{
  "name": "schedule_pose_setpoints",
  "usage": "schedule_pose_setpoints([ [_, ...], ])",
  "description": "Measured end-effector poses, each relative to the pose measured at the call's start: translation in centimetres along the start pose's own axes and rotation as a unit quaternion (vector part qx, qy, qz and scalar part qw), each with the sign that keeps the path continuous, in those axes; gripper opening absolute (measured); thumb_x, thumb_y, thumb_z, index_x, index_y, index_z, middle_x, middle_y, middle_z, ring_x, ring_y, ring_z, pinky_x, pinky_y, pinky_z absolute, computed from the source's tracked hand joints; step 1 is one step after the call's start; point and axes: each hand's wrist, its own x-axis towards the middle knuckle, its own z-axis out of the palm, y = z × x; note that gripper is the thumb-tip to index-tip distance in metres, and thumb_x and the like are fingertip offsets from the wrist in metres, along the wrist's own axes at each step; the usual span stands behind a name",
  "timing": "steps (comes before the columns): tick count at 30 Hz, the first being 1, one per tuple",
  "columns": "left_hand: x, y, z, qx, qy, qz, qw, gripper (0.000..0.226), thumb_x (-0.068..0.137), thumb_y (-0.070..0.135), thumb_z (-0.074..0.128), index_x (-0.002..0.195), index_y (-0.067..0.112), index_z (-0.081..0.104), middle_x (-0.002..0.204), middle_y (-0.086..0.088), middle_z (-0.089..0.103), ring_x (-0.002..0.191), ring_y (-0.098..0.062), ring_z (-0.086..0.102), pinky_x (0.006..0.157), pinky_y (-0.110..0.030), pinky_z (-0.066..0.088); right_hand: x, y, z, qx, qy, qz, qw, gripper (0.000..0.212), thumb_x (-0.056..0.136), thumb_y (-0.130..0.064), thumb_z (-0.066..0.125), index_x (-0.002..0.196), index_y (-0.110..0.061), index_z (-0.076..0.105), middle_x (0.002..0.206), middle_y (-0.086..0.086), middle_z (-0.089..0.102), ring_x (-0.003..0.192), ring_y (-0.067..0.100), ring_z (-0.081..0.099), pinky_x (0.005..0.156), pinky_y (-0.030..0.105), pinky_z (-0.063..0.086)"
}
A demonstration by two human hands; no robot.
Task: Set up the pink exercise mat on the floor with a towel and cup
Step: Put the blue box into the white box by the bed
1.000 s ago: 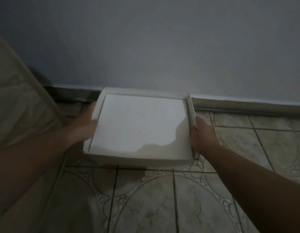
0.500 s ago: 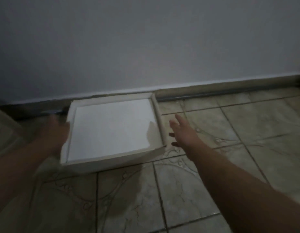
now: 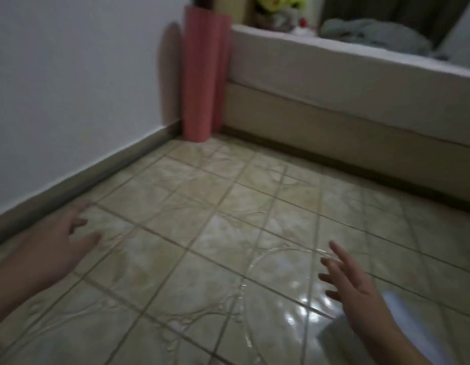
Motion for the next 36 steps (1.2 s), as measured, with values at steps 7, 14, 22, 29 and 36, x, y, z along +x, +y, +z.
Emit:
schedule_pose_setpoints([
  [7, -5.0, 18.8, 20.0, -0.073, -0.197, 0.122, 0.970, 0.056, 0.086, 0.027, 0.064, 0.137, 0.033, 0.040, 0.116, 0.002, 0.056, 0.113, -0.018, 0.053, 0.094, -0.032, 0.038, -1.6, 8.3, -16.9, 0.032, 0.252, 0.071, 0.965, 0.051, 0.092, 0.002, 0.050, 0.134, -0.026, 0.046, 0.133, 0.022, 0.054, 0.097, 0.021, 0.056, 0.069, 0.020, 0.043],
  [14, -9.8, 25.8, 37.1, -0.062, -0.400, 0.115, 0.907, 0.055, 0.088, 0.027, 0.061, 0.137, 0.033, 0.038, 0.122, 0.001, 0.055, 0.113, -0.016, 0.052, 0.094, -0.030, 0.039, -2.5, 16.5, -18.5, 0.105, 0.342, 0.191, 0.914, 0.067, 0.084, 0.019, 0.052, 0.143, -0.006, 0.034, 0.139, 0.030, 0.044, 0.124, 0.032, 0.051, 0.074, 0.012, 0.044],
  [22, -11.8, 26.6, 47.4, 0.020, -0.527, 0.070, 0.847, 0.056, 0.089, 0.040, 0.057, 0.140, 0.034, 0.034, 0.131, 0.001, 0.050, 0.115, -0.014, 0.048, 0.083, -0.026, 0.041, -1.7, 23.0, -13.5, 0.177, 0.357, 0.322, 0.858, 0.073, 0.086, -0.004, 0.064, 0.148, -0.010, 0.026, 0.149, 0.016, 0.037, 0.127, 0.029, 0.047, 0.090, 0.029, 0.034],
  [29, -12.9, 26.6, 51.9, -0.016, -0.613, 0.010, 0.790, 0.053, 0.088, 0.038, 0.060, 0.136, 0.029, 0.042, 0.129, 0.006, 0.057, 0.105, -0.015, 0.061, 0.088, -0.032, 0.051, -1.3, 26.1, -12.5, 0.155, 0.319, 0.277, 0.893, 0.064, 0.090, -0.013, 0.059, 0.147, -0.020, 0.031, 0.130, 0.001, 0.057, 0.114, 0.016, 0.056, 0.094, 0.031, 0.046],
  [36, -13.5, 26.2, 51.8, -0.063, -0.621, 0.005, 0.781, 0.064, 0.084, 0.028, 0.068, 0.138, 0.040, 0.035, 0.117, 0.005, 0.065, 0.099, -0.014, 0.065, 0.088, -0.036, 0.053, -0.4, 26.3, -11.1, 0.135, 0.327, 0.256, 0.900, 0.066, 0.086, -0.024, 0.063, 0.144, -0.034, 0.034, 0.133, 0.002, 0.056, 0.117, 0.023, 0.057, 0.098, 0.050, 0.048],
])
